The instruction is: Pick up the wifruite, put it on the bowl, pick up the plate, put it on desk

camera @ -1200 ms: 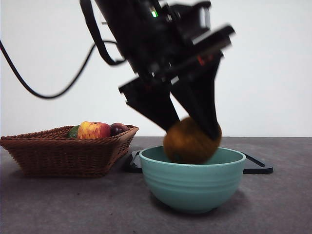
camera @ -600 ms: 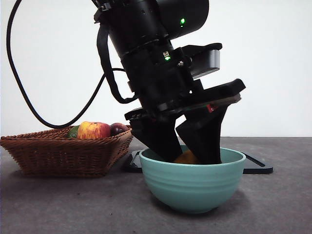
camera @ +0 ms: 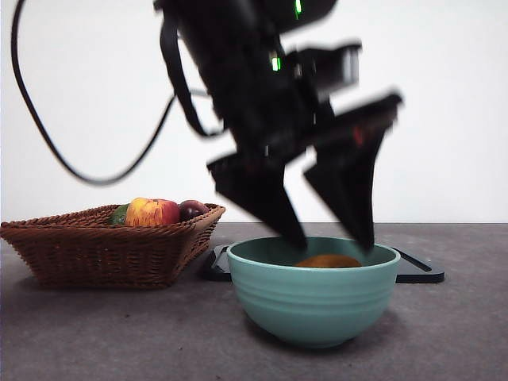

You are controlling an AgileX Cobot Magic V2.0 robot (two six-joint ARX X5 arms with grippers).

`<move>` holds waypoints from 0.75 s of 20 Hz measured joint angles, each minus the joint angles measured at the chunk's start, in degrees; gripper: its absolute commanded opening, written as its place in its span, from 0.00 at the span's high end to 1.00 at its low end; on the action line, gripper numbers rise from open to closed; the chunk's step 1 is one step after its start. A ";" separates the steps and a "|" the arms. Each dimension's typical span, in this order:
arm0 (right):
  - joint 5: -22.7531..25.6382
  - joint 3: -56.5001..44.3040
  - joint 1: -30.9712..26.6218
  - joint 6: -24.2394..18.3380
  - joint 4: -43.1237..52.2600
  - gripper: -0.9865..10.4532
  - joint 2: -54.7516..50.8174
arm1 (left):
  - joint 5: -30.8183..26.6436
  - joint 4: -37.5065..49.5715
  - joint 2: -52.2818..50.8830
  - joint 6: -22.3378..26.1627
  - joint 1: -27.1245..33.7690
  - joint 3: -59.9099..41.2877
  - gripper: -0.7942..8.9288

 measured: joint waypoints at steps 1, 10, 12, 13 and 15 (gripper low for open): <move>0.00 0.00 0.00 0.00 0.00 0.58 0.00 | 0.02 0.00 -2.01 -0.04 0.00 0.50 0.56; 0.22 0.00 0.00 0.00 0.31 0.58 0.00 | 0.02 -5.68 -22.45 -0.44 6.08 1.07 0.56; 0.22 0.00 0.00 0.00 0.48 0.58 0.00 | 0.02 -7.65 -26.58 -0.44 9.66 1.07 0.56; 0.22 0.00 0.00 0.00 0.48 0.58 0.00 | 0.02 -8.76 -28.59 -0.46 12.07 1.07 0.56; 0.22 0.00 0.00 0.00 0.48 0.58 0.00 | 0.00 -11.37 -32.11 -0.46 16.39 1.07 0.56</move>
